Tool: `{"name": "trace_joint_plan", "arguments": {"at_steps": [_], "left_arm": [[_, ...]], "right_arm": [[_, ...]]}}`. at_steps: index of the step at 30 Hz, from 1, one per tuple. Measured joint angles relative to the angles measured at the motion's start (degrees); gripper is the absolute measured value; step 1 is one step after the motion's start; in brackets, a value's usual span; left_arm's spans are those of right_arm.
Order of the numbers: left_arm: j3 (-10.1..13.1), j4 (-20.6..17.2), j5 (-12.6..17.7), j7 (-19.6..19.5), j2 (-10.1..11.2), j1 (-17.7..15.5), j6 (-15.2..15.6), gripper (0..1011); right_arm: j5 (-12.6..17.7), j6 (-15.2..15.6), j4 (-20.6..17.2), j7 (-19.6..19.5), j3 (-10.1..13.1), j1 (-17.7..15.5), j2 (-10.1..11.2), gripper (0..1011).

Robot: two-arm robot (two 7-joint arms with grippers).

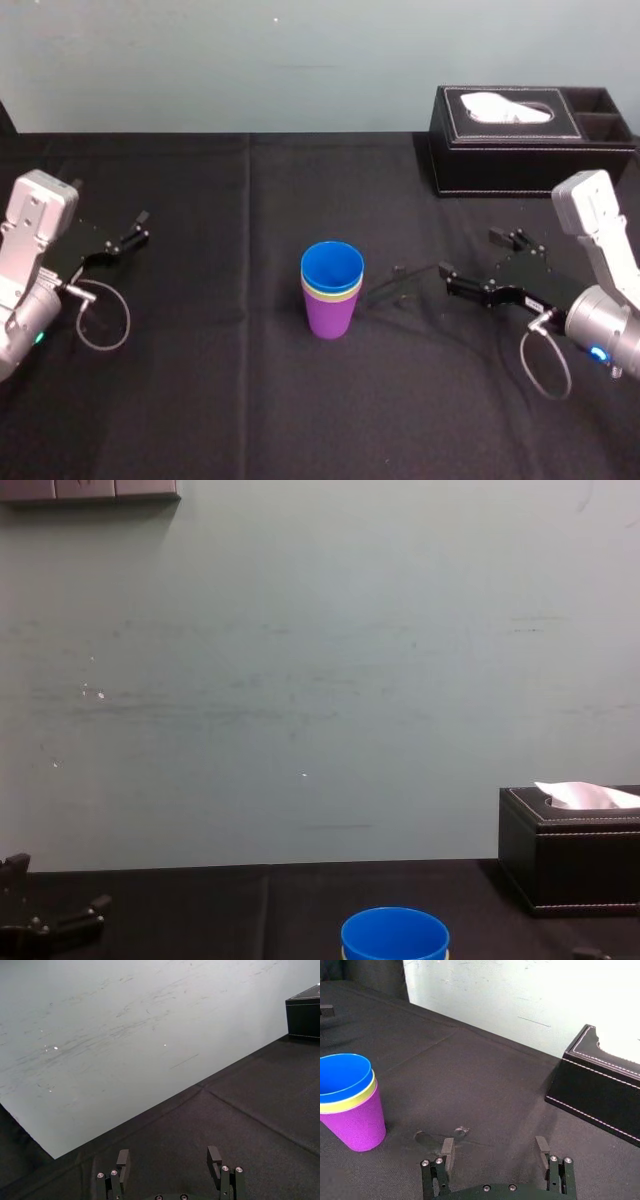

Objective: Stack the three plastic cups sequentially using one hand.

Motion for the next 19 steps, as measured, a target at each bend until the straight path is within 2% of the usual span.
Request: {"name": "trace_joint_plan", "arguments": {"at_steps": [19], "left_arm": [[0.00,0.00,0.00,0.00,0.00,0.00,0.00,1011]], "right_arm": [[0.12,0.01,-0.59,0.04,-0.18,0.07,0.11,1003]]}}
